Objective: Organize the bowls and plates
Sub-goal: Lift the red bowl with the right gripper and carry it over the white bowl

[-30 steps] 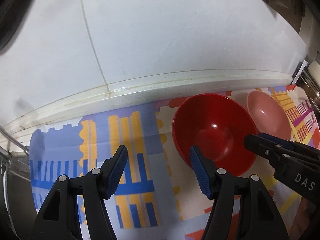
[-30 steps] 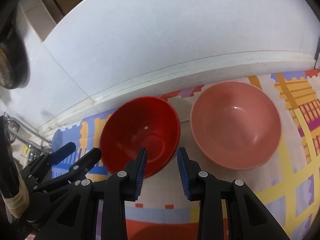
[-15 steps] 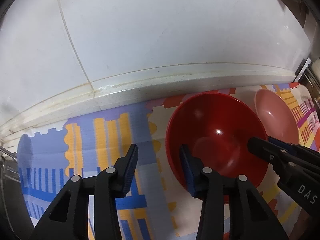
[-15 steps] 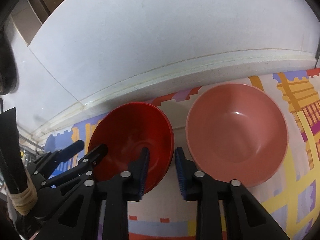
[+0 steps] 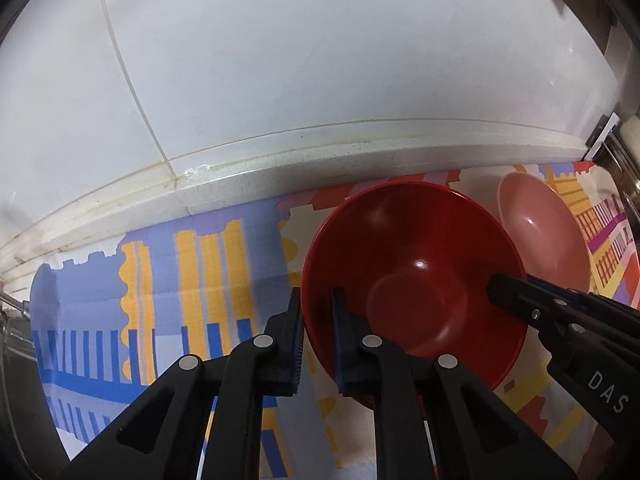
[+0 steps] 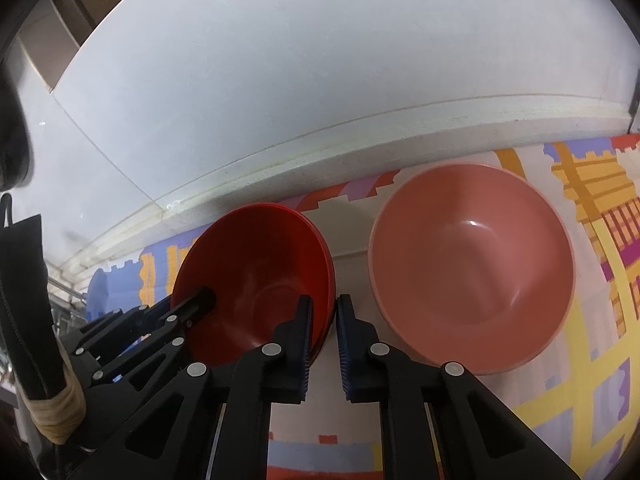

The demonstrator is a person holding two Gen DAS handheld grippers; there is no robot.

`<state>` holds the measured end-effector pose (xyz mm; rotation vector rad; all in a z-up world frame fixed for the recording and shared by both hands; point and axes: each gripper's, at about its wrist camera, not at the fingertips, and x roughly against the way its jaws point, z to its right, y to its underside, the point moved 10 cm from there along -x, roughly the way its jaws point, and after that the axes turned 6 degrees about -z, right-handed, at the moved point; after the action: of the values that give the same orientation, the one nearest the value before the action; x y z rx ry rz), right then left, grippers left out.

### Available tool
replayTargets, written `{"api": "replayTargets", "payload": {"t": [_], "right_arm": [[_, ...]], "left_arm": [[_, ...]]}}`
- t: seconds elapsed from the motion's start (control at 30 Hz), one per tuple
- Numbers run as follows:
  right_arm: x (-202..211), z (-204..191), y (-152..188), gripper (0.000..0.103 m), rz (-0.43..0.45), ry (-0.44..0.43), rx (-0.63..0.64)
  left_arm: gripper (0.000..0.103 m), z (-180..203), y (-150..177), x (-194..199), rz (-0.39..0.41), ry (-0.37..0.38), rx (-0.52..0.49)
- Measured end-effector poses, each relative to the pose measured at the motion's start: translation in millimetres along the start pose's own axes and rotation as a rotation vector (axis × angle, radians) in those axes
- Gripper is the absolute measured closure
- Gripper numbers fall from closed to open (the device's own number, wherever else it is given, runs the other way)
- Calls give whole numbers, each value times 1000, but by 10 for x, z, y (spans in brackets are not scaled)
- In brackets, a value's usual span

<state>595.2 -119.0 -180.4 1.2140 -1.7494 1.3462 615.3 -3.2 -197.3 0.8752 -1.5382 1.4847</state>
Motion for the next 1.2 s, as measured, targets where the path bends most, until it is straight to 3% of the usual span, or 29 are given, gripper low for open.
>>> {"api": "replayTargets", "payload": {"t": [0.4,1.2], "right_arm": [[286,-91,87,90,14,-14,5],[1224,-155,753,90,69,-22,33]], "left_arm": [[89,29,64,451,50,28,29],[89,324,714,1431,127,65,41]]}}
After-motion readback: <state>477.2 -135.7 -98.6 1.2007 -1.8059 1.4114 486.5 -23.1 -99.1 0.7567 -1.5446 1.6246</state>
